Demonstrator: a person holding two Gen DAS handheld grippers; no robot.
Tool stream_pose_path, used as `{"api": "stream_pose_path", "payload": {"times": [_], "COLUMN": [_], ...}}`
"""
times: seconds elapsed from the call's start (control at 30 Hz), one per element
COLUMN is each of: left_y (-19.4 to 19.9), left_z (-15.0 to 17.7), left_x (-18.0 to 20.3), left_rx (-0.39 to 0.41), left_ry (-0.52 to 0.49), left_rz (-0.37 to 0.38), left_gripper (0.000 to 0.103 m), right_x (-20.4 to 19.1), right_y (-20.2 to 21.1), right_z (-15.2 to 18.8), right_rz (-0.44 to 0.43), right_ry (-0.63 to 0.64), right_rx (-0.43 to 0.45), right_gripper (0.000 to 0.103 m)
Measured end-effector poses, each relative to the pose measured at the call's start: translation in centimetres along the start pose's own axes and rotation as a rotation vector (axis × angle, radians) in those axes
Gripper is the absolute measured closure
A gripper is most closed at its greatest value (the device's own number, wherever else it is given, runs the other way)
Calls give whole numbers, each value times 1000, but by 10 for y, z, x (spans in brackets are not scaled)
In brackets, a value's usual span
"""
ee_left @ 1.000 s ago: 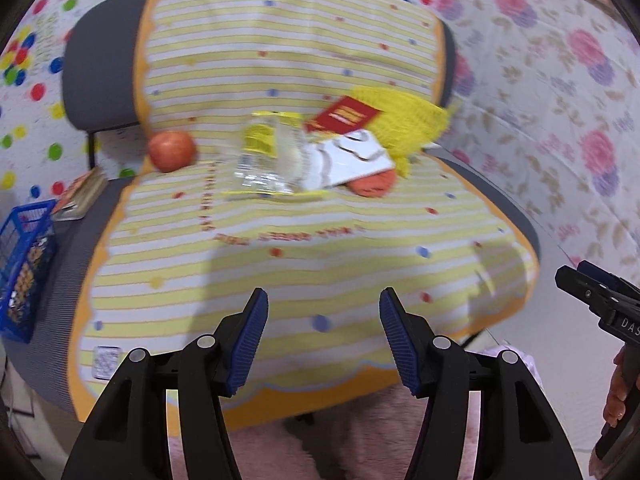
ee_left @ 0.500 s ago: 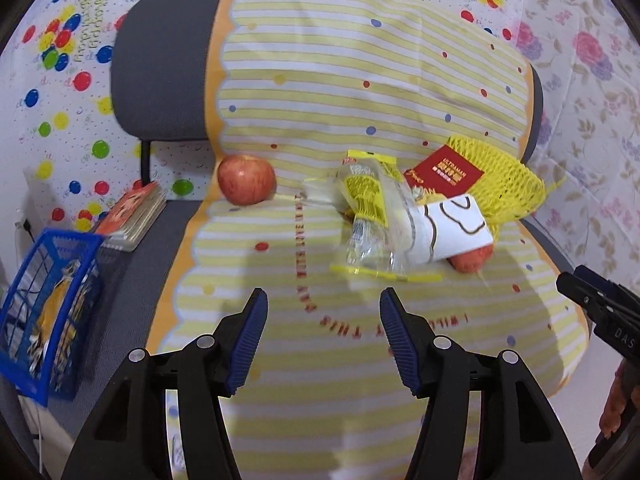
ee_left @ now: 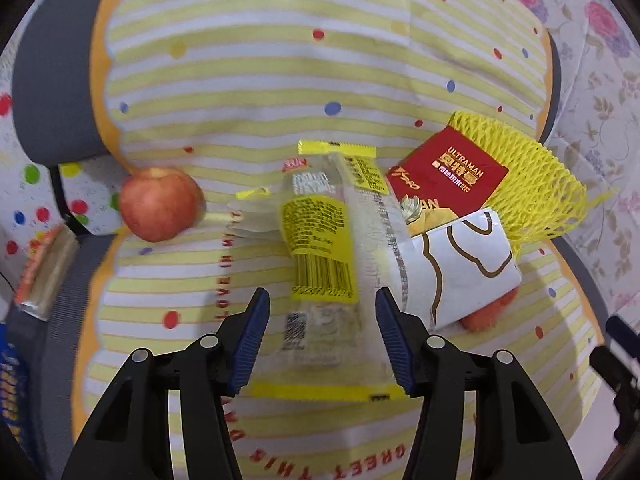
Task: Collect trash
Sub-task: 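Return both tools to the chair and grasp the clear bread bag with the left gripper, then lift the bread bag with the left gripper while the right gripper grasps the white paper wrapper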
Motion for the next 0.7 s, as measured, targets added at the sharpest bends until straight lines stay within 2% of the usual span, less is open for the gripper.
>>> {"api": "stream_pose_path", "payload": {"times": [0.03,0.07,0.13,0.17,0.27,0.37,0.43,0.6,0.63,0.67,0.7], "left_y": [-7,-9,-3,7,37,65,81,94,94,95,94], "left_z": [0,0,0,0,4,8,13,21,22,23,24], "left_x": [-1,-1,1,4,9,4,-6,-33,-37,-41,-43], "left_rx": [-28,-37,-22,11,103,155,168,150,148,144,140], "left_ry": [19,37,34,9,-72,-98,-90,-51,-50,-49,-48], "left_rz": [18,37,63,68,44,17,-8,-74,-78,-80,-82], "left_gripper": [61,63,87,92,96,98,98,98,98,98,98], "right_x": [1,1,2,2,0,-4,-8,-18,-19,-19,-18], "right_y": [-1,-3,-4,-4,-4,-5,-7,-24,-27,-36,-43], "right_z": [2,4,7,8,8,5,2,-12,-15,-20,-23], "right_rz": [0,-1,-2,-3,-13,-27,-37,-82,-98,-119,-130], "right_ry": [0,-1,-2,-3,-8,-14,-13,3,0,-11,-21], "right_rx": [-7,-15,-25,-27,-29,-26,-12,4,8,12,8], "right_gripper": [46,46,46,46,46,43,37,37,38,49,56]}}
Point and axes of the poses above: each gripper's, at about its wrist camera, not at the fingertips, and y roughly against the way its jaws point, x to its right, z to its underside, the point moved 6 cm from there along -y, roughly the way its jaws point, and after that the axes turned 13 degrees about y, right-handed, at the moved point
